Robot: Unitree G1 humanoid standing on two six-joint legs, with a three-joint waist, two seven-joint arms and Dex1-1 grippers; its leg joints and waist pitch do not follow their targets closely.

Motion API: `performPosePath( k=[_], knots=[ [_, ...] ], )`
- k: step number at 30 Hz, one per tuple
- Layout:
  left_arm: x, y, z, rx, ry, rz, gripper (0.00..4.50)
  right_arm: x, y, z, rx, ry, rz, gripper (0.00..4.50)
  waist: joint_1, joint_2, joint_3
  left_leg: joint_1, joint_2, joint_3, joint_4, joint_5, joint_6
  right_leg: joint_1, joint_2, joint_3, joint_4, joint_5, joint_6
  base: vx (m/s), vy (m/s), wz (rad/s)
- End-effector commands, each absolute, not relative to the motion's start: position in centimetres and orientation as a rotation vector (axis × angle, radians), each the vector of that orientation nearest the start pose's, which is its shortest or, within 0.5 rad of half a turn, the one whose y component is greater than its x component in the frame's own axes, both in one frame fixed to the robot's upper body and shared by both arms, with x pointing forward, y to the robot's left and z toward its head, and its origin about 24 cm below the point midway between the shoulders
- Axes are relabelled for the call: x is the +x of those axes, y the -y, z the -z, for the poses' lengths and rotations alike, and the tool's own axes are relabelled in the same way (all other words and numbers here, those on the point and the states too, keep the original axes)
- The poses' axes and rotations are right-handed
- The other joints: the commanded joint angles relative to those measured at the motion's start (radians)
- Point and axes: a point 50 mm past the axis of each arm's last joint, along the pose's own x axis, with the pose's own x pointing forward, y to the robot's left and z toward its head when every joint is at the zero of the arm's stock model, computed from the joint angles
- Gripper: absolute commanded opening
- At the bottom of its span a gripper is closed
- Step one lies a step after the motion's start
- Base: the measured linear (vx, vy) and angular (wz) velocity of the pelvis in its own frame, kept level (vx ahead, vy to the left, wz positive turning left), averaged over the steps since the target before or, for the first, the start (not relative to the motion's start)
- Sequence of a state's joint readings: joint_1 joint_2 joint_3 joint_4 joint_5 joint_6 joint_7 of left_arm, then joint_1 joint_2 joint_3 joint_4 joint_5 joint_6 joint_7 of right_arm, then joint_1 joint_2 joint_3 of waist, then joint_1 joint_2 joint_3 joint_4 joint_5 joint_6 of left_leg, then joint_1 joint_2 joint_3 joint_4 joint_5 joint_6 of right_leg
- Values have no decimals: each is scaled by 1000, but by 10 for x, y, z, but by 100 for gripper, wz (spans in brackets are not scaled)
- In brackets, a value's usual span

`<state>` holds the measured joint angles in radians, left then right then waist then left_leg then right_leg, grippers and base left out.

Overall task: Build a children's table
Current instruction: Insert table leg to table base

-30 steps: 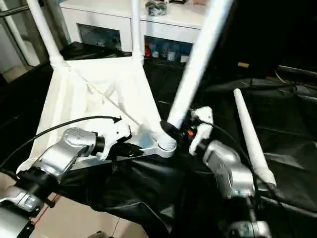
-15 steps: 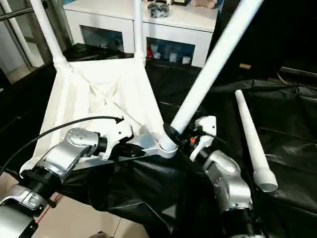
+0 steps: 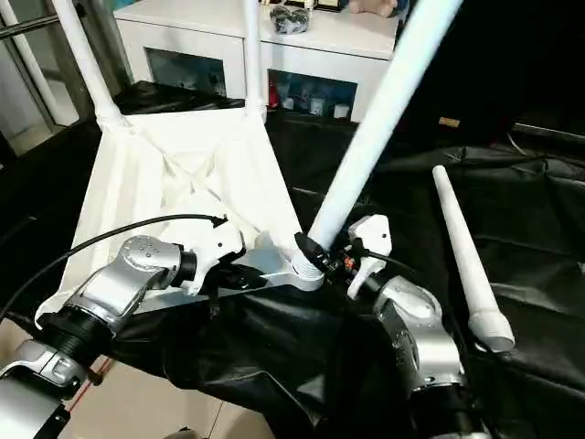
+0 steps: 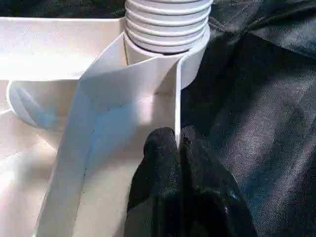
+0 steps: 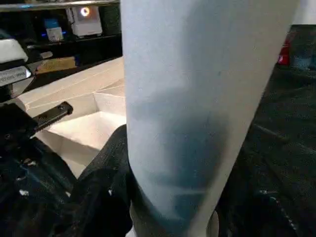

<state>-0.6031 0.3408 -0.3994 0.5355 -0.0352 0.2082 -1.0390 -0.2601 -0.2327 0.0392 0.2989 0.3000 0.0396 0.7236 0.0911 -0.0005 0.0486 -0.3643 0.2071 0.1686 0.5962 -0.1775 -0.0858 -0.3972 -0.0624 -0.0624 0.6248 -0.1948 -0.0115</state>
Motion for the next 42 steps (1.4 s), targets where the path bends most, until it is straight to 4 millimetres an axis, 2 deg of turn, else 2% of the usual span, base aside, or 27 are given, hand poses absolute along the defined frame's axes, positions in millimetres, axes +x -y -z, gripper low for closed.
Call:
performPosePath(
  k=[1, 8, 9, 11, 17, 18, 19, 20, 22, 23, 26, 31, 33, 36, 38, 39, 40, 41, 42],
  knots=[
    [323, -114, -55, 402, -435, 1219, 0, 281, 152, -20, 57, -241, -793, 187, -1, -7, -52, 6, 20, -5, -81, -274, 15, 39, -75, 47, -105, -384, -130, 0, 0, 0],
    [321, -114, -55, 409, -429, 1243, 0, 286, 148, -22, 43, -275, -879, 187, -1, -9, -51, 6, 21, -5, -80, -270, 17, 37, -76, 47, -105, -389, -131, 0, 0, 0],
    [321, -114, -55, 409, -429, 1248, 0, 286, 146, -22, 41, -283, -902, 187, -2, -13, -52, 5, 20, -4, -79, -270, 19, 38, -76, 47, -106, -389, -131, 0, 0, 0],
    [319, -114, -55, 412, -429, 1264, 0, 286, 143, -22, 36, -301, -947, 187, -2, -11, -52, 4, 20, -5, -80, -265, 20, 39, -76, 47, -105, -386, -132, 0, 0, 0],
    [318, -113, -55, 430, -428, 1292, 0, 286, 138, -22, 16, -332, -1046, 186, -2, -12, -56, 3, 22, -4, -80, -237, 23, 41, -74, 47, -97, -314, -153, 0, 0, 0],
    [318, -113, -56, 435, -424, 1299, 0, 287, 138, -22, 16, -333, -1059, 186, -3, -22, -56, 3, 22, -2, -80, -235, 25, 42, -74, 47, -97, -306, -157, 0, 0, 0],
    [318, -113, -57, 441, -420, 1310, 0, 287, 138, -22, 23, -338, -1078, 186, -1, -17, -56, 3, 22, -3, -80, -231, 25, 43, -75, 47, -96, -303, -160, 0, 0, 0],
    [318, -112, -58, 444, -417, 1317, 0, 287, 138, -22, 27, -341, -1091, 186, -2, -23, -56, 4, 23, -2, -80, -234, 26, 42, -75, 47, -98, -308, -158, 0, 0, 0],
    [316, -113, -60, 451, -404, 1363, 0, 285, 138, -22, 22, -348, -1142, 186, -1, -19, -56, 6, 24, -2, -81, -238, 25, 41, -76, 48, -97, -305, -159, 0, 0, 0],
    [315, -114, -60, 453, -402, 1386, 0, 285, 139, -22, 21, -350, -1166, 186, -1, -27, -58, 6, 24, -3, -81, -241, 27, 43, -75, 46, -97, -299, -162, 0, 0, 0],
    [311, -116, -62, 460, -412, 1445, 0, 282, 138, -23, 9, -356, -1233, 186, 0, -21, -61, 8, 27, -3, -82, -224, 31, 44, -75, 47, -90, -235, -181, 0, 0, 0],
    [314, -118, -63, 455, -417, 1412, 0, 281, 135, -24, -8, -353, -1269, 186, 0, -23, -64, 9, 28, -1, -81, -203, 32, 48, -75, 45, -81, -146, -214, 0, 0, 0],
    [317, -118, -64, 450, -414, 1385, 0, 282, 134, -23, -7, -347, -1254, 186, 1, -25, -63, 9, 27, -1, -81, -209, 31, 48, -76, 45, -83, -159, -215, 0, 0, 0],
    [321, -115, -65, 428, -406, 1342, 0, 288, 134, -19, -6, -345, -1174, 186, 0, -24, -58, 11, 27, -1, -85, -249, 21, 45, -78, 45, -93, -245, -198, 0, 0, 0],
    [325, -113, -66, 416, -403, 1301, 0, 293, 135, -16, -10, -350, -1094, 186, -5, -24, -48, 14, 25, -5, -90, -309, 0, 40, -79, 43, -105, -371, -171, 0, 0, 0],
    [328, -110, -66, 409, -401, 1267, 0, 299, 136, -13, -23, -359, -1008, 186, -6, -20, -47, 18, 25, -7, -92, -329, -7, 38, -81, 43, -109, -411, -161, 0, 0, 0],
    [334, -106, -67, 400, -408, 1199, 0, 307, 137, -8, -50, -379, -883, 186, -10, -22, -43, 26, 23, -9, -92, -376, -18, 33, -81, 40, -119, -496, -137, 0, 0, 0],
    [334, -106, -67, 400, -408, 1199, 0, 307, 137, -8, -50, -379, -882, 186, -17, -22, -43, 26, 21, -14, -93, -396, -30, 33, -84, 38, -123, -559, -117, 0, 0, 0],
    [337, -102, -68, 395, -409, 1162, 0, 310, 137, -5, -57, -390, -830, 186, -19, -22, -44, 24, 21, -18, -95, -394, -35, 36, -85, 36, -124, -571, -106, 0, 0, 0]
  ],
)
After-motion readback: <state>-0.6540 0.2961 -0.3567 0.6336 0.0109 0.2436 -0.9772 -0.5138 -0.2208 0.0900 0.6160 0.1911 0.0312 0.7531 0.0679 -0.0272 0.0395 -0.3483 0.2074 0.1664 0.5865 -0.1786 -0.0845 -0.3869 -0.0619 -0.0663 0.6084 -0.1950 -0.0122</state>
